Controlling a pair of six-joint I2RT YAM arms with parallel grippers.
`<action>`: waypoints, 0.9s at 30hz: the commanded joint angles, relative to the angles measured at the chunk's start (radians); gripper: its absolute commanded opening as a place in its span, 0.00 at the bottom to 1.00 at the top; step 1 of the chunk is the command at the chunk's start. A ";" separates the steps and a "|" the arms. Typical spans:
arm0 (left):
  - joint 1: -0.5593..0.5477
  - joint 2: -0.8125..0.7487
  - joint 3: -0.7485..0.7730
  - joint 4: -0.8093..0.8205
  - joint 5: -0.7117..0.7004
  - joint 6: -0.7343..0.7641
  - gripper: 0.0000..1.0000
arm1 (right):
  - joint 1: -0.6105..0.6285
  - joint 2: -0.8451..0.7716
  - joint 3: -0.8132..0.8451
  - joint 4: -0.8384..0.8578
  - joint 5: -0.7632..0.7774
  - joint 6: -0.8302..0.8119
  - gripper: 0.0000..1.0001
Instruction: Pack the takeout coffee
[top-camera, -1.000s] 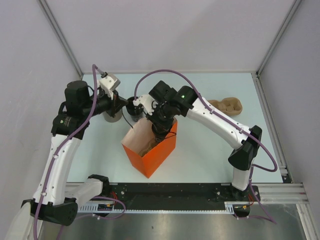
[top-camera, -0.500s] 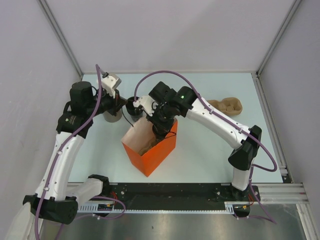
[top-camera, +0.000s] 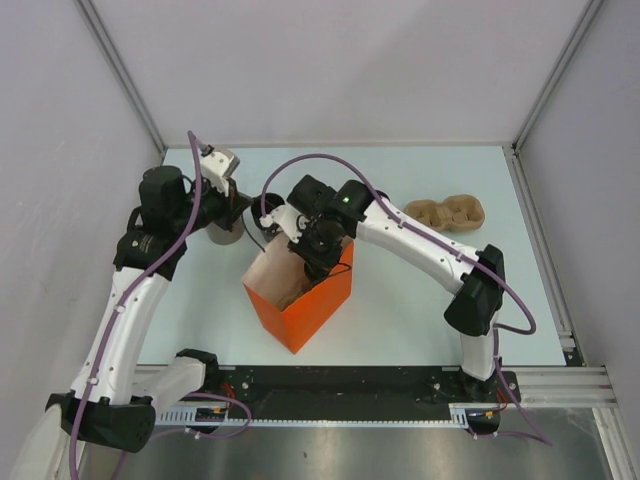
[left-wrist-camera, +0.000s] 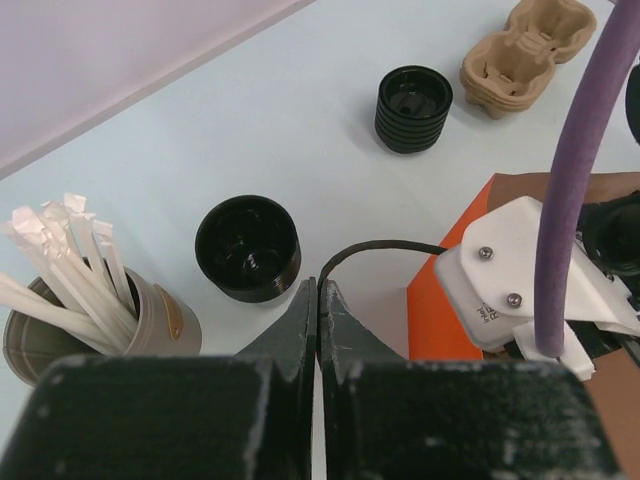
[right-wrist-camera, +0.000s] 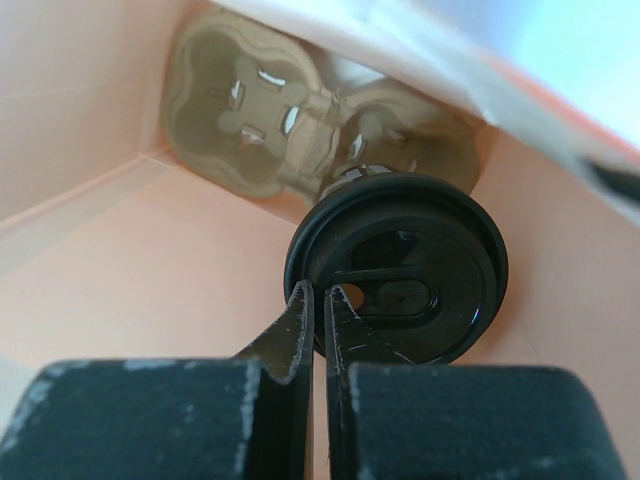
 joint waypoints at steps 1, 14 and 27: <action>0.007 -0.017 -0.010 0.041 -0.042 -0.027 0.00 | 0.005 0.003 -0.001 -0.019 -0.006 -0.017 0.00; 0.007 -0.022 -0.022 0.057 -0.163 -0.044 0.00 | 0.008 0.007 -0.033 -0.042 -0.003 -0.038 0.00; 0.007 -0.031 -0.031 0.064 -0.203 -0.050 0.00 | 0.007 0.030 -0.050 -0.071 0.010 -0.045 0.00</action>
